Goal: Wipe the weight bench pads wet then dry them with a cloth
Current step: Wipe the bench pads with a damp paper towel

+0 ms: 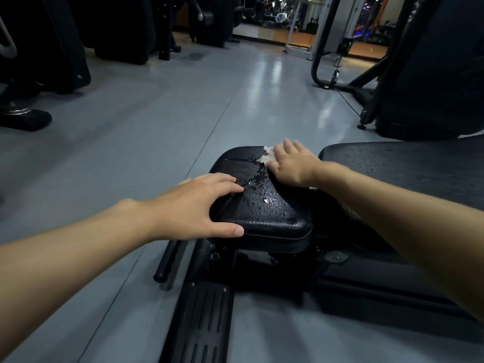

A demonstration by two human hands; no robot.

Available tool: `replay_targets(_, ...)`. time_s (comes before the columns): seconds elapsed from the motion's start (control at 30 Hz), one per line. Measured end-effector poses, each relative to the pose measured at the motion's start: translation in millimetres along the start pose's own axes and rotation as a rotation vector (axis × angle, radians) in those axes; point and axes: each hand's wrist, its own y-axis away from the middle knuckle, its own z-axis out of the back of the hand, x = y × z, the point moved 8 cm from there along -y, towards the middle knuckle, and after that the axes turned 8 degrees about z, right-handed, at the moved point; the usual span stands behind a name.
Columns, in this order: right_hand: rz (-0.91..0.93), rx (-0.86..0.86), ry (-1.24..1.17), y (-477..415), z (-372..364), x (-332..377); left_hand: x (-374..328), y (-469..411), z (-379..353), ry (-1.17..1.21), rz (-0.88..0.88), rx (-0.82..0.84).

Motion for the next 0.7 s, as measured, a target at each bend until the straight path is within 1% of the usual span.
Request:
replay_targets(0.2, 0.206, 0.000, 0.104, 102.4, -3.0, 57.5, -4.1, 0.9, 6.0, 0.027, -0.032, -0.099)
replay_targets(0.37, 0.234, 0.074, 0.185, 142.5, 0.9, 70.4, -0.2, 3.7, 6.0, 0.028, -0.032, -0.100)
replay_targets(0.53, 0.216, 0.016, 0.125, 120.9, -1.9, 65.7, 7.6, 7.2, 2.5, 0.009, -0.026, -0.130)
replay_targets(0.7, 0.150, 0.055, 0.086, 43.9, -3.4, 41.4, 8.6, 7.4, 2.6, 0.017, -0.020, -0.160)
